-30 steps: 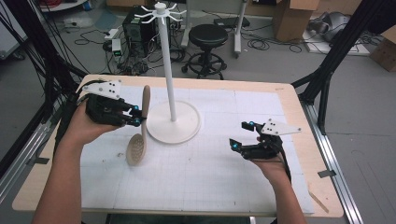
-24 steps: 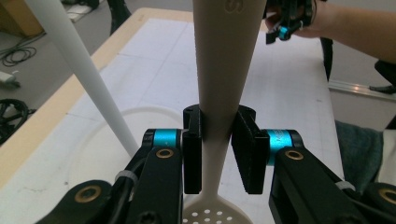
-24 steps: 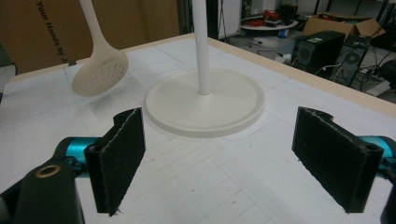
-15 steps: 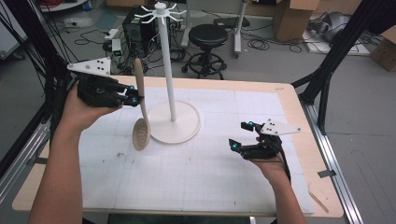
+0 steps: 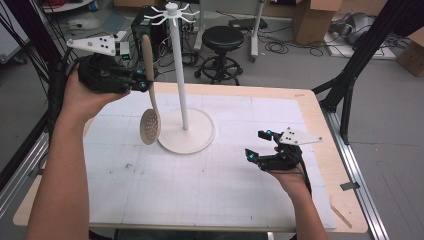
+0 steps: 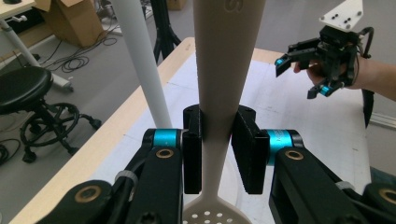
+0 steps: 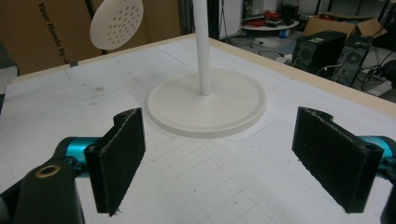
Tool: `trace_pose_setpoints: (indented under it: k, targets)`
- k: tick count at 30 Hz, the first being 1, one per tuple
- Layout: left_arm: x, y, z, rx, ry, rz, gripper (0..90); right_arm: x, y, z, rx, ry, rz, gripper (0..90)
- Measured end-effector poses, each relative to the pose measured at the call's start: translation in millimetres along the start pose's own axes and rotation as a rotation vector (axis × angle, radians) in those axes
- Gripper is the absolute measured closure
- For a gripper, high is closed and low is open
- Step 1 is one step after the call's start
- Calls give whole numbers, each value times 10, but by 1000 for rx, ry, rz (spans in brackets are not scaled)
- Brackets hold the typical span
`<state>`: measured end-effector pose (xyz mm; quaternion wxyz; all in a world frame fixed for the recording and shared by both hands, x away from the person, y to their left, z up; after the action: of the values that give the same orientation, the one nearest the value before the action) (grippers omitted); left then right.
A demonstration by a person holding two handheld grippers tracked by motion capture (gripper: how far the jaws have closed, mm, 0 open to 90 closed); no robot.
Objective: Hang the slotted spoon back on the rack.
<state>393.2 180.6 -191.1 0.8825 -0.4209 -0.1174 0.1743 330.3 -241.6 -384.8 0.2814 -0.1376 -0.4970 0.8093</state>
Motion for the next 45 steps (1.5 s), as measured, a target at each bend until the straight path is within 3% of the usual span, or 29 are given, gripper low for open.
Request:
trace_pose_setpoints:
  k: [13, 29, 37, 45]
  targets:
    - [133, -127, 32, 38, -54, 37, 745, -2, -2, 4, -4, 1, 2, 168]
    - [222, -156, -15, 61, -81, 67, 744, 0, -8, 15, -11, 3, 9, 168]
    - [202, -199, 13, 53, -80, 58, 744, 3, -7, 13, -8, -1, 3, 168]
    - [181, -280, -32, 76, -80, 46, 744, 7, -9, 7, -8, 1, 7, 168]
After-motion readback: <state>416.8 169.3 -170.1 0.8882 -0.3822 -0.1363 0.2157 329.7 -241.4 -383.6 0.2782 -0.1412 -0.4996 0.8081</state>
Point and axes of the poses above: each handheld gripper's, and its own axes: z roughly backward along the jaws, y roughly out of its underside, x roughly to its left, the point moved 3 cm from there along -z, roughly forward along the jaws, and after that the axes turned 11 degrees about x, right-handed, at the moved point
